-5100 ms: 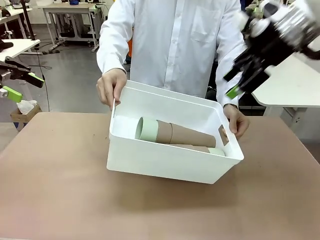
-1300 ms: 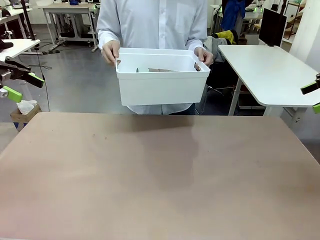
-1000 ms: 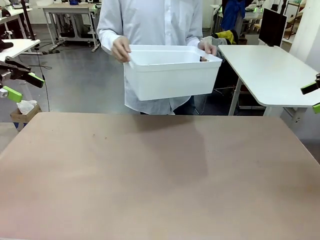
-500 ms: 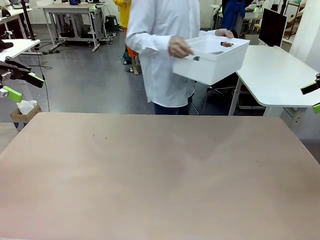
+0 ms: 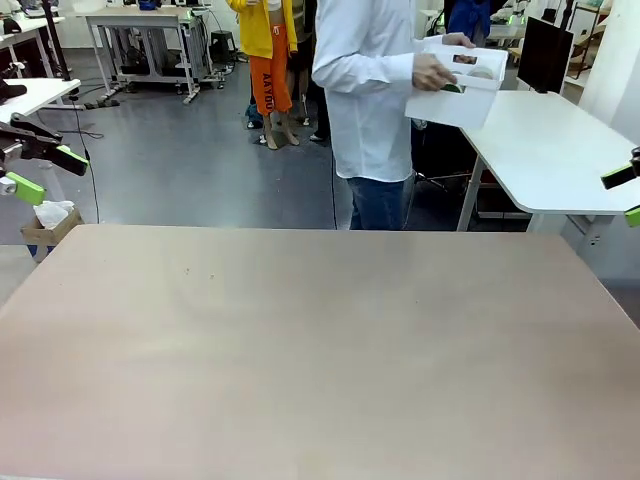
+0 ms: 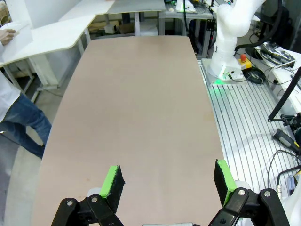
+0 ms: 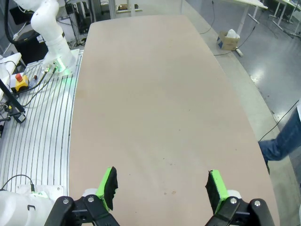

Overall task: Stack the cups and store them in the basket.
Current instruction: Place the stack of Reusable plastic cups into the Pantry Basket.

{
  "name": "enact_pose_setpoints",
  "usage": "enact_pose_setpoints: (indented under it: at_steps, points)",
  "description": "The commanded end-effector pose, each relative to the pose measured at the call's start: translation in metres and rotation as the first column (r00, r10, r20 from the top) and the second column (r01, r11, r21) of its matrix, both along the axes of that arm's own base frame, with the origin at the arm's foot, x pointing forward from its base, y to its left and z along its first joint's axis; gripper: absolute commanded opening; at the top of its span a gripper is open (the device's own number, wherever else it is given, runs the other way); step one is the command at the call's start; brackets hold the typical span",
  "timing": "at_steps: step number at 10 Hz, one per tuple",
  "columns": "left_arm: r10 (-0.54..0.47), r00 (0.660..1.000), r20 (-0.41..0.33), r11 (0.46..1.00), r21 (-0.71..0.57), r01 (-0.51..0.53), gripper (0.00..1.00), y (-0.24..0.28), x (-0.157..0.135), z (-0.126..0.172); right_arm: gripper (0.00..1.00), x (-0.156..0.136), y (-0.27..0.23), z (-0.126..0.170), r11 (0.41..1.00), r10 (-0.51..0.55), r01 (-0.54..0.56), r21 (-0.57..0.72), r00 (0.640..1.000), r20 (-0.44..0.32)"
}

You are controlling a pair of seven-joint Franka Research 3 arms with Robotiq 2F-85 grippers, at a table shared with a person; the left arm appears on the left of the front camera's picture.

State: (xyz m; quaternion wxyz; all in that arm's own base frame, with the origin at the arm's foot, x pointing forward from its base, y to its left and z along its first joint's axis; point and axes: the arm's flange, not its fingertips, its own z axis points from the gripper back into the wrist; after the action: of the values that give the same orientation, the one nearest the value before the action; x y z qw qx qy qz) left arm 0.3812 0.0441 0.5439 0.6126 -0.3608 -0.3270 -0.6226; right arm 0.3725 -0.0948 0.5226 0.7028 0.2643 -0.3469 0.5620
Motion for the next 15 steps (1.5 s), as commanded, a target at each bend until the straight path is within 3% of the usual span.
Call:
enact_pose_setpoints:
  at_steps: [1,15]
  points:
    - [0.008,1.000,-0.004,1.000,-0.003,-0.008,1.00,-0.0016,-0.0010,0.0035,1.00,0.0012,-0.0003,0.0045,1.000,-0.006,0.006,0.019,1.000,-0.006]
    - [0.008,1.000,-0.004,1.000,-0.003,-0.008,1.00,-0.0016,-0.0010,0.0035,1.00,0.0012,-0.0003,0.0045,1.000,-0.006,0.006,0.019,1.000,-0.006]
